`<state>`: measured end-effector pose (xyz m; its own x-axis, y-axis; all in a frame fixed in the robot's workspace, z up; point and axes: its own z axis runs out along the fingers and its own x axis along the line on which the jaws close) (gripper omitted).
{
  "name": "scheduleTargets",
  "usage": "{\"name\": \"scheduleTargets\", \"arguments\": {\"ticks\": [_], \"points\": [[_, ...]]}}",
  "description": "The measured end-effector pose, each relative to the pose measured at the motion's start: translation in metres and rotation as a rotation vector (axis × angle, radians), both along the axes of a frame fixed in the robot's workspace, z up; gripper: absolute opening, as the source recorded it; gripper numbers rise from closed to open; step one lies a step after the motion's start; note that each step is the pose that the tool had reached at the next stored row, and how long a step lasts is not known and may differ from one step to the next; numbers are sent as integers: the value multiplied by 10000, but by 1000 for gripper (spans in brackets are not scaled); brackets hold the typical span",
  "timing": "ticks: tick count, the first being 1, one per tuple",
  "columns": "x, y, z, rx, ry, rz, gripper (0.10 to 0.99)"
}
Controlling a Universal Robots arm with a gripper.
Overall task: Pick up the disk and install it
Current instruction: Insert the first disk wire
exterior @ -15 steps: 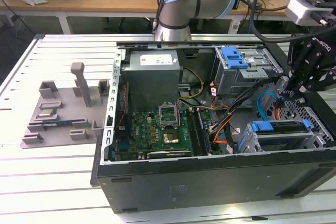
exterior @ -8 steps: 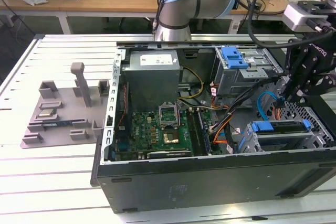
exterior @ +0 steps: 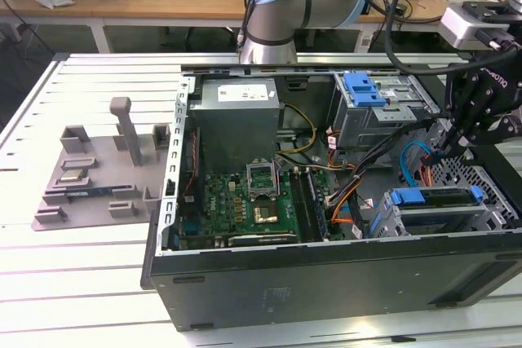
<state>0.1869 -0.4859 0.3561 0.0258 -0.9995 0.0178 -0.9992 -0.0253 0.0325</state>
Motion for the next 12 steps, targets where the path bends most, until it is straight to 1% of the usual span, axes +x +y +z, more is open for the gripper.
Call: {"name": "scheduleTargets", "arguments": {"ticks": [4, 6, 7, 9, 12], "points": [[0, 0, 0, 0, 0, 0, 169], [-19, -45, 0, -1, 0, -1, 169], [-32, -79, 0, 0, -2, 0, 169], [-59, -198, -1, 0, -3, 0, 169], [-58, -304, -1, 0, -3, 1, 169]]}}
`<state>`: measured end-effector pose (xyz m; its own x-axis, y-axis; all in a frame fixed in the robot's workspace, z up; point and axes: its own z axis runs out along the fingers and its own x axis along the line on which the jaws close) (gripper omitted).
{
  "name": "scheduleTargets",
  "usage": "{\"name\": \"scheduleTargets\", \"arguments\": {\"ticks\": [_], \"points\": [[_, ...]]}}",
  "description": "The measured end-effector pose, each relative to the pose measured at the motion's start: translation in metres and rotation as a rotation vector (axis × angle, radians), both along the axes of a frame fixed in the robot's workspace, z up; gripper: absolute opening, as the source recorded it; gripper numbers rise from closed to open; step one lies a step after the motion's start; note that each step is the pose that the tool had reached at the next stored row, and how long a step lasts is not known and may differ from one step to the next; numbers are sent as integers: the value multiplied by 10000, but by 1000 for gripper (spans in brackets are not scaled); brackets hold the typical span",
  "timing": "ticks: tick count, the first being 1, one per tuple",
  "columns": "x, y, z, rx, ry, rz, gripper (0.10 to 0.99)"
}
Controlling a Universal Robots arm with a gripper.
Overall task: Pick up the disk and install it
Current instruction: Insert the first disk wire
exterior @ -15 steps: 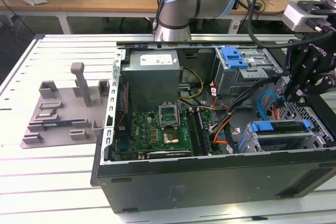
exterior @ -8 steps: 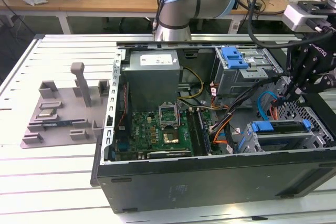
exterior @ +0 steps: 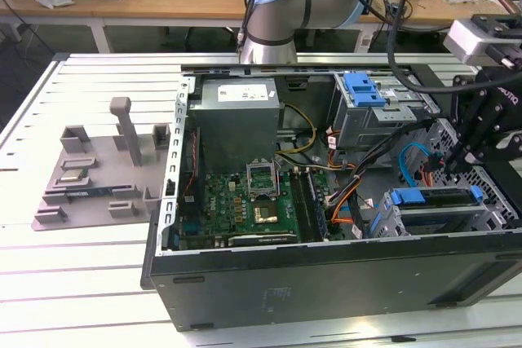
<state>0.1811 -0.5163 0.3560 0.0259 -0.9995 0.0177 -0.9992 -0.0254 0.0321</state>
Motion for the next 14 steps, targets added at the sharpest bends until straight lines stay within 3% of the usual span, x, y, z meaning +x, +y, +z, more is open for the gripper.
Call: {"name": "scheduleTargets", "arguments": {"ticks": [3, 14], "points": [[-1, -86, -3, -2, 0, -1, 169], [-1, -99, -34, 0, 0, -1, 169]]}}
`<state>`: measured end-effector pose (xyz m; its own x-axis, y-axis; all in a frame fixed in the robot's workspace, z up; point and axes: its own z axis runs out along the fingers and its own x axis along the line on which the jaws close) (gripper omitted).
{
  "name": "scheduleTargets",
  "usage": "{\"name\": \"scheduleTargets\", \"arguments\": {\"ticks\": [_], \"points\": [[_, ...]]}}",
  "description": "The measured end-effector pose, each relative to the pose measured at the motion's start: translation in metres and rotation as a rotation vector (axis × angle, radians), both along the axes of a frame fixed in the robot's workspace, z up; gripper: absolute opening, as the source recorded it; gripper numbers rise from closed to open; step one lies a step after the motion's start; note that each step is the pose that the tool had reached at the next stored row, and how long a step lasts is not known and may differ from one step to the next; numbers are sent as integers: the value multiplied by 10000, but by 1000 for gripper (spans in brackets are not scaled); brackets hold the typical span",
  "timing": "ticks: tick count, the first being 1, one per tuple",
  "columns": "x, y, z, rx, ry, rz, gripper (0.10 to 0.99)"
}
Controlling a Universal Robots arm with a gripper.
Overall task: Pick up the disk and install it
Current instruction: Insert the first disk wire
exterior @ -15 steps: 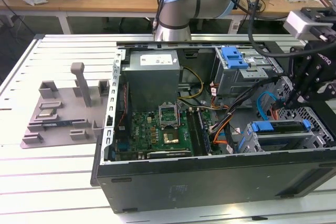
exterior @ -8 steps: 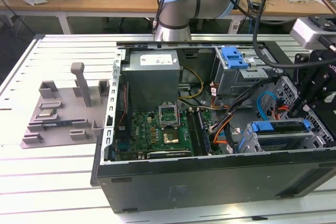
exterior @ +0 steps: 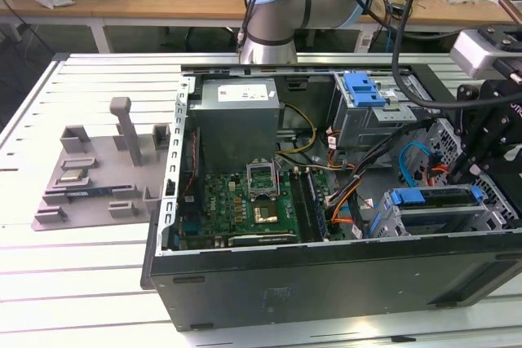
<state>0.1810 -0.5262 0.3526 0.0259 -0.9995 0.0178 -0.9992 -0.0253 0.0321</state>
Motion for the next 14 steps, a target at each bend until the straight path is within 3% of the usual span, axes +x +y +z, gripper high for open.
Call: {"name": "scheduleTargets", "arguments": {"ticks": [14], "points": [[-14, -16, -106, 1, 0, -18, 169]]}}
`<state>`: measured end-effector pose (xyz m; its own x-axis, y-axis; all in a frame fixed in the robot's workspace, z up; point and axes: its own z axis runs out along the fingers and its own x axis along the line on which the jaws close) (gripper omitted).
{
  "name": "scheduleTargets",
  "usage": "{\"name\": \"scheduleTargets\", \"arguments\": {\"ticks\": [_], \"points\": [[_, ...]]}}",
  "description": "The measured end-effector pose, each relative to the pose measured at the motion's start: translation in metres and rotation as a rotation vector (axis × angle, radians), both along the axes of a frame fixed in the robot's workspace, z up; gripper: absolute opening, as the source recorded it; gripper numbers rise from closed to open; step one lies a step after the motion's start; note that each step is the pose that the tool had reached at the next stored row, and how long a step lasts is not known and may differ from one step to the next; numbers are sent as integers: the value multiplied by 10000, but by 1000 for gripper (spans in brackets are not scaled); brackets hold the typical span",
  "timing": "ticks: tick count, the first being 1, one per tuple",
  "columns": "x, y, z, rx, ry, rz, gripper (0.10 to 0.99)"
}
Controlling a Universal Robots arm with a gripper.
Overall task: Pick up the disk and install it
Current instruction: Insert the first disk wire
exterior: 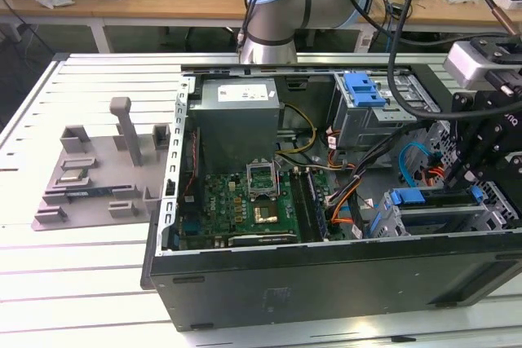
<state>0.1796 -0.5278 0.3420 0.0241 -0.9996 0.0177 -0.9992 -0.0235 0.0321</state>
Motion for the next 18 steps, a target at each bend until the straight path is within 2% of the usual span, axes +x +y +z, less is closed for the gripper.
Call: {"name": "scheduleTargets", "arguments": {"ticks": [7, 11, 15, 18], "points": [[0, -14, 16, 0, 0, -13, 169], [0, -48, 19, 12, 0, -42, 169], [0, -44, 16, 145, 0, -47, 169], [0, -44, 14, 169, 0, -48, 169]]}}
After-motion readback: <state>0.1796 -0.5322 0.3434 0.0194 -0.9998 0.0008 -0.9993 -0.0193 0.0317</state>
